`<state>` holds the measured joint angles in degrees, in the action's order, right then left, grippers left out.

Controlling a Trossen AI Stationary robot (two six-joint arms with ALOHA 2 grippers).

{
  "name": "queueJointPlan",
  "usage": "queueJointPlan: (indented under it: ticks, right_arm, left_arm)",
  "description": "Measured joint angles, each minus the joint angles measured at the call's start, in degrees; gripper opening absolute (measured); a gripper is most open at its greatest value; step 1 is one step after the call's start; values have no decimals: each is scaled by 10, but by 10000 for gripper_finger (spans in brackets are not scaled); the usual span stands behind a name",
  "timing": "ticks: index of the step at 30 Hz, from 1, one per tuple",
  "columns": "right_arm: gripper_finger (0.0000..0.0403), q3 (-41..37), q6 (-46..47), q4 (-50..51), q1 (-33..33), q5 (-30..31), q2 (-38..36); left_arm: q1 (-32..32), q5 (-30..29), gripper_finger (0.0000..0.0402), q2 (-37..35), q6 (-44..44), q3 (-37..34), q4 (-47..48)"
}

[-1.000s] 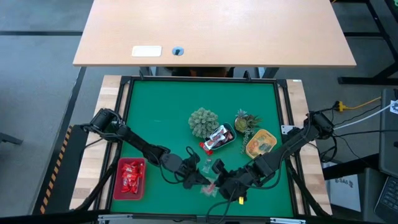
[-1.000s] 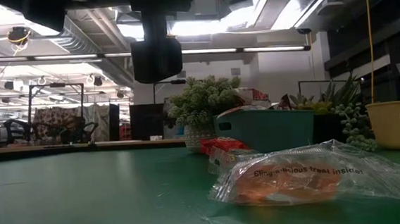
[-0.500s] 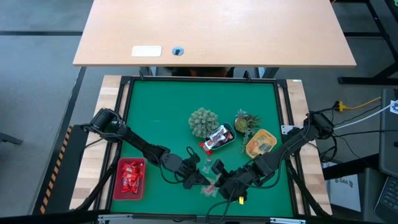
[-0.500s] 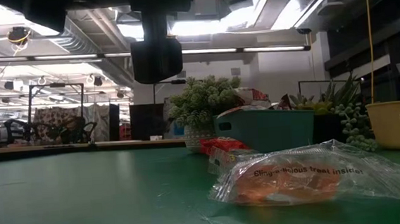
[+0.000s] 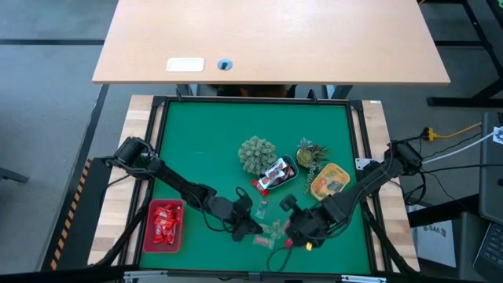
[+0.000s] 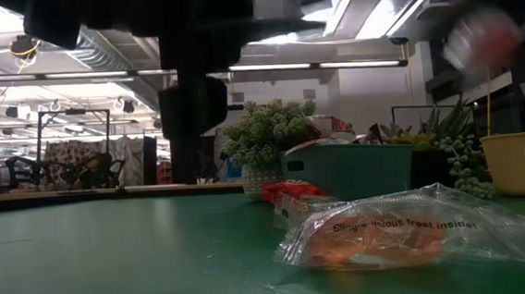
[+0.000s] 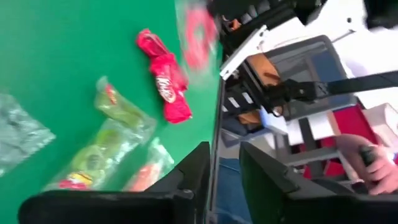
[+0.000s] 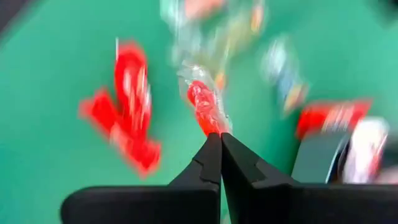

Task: Organize candy in baskets
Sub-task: Put the red gummy into the yellow bin

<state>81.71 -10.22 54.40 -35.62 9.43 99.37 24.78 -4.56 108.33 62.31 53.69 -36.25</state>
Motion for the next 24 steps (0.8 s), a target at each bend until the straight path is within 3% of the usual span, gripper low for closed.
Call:
queueJointPlan:
  ticks: [7, 12, 24]
  right_arm:
    - [2, 0, 136, 238, 0, -1, -1]
    - [2, 0, 194, 353, 0, 24, -1]
    - [3, -94, 208, 357, 8, 45, -41]
  left_arm:
    - [0, -31, 89, 0, -1, 0, 12]
    - [0, -35, 89, 0, -1, 0, 12]
    - [0, -37, 89, 0, -30, 0, 11]
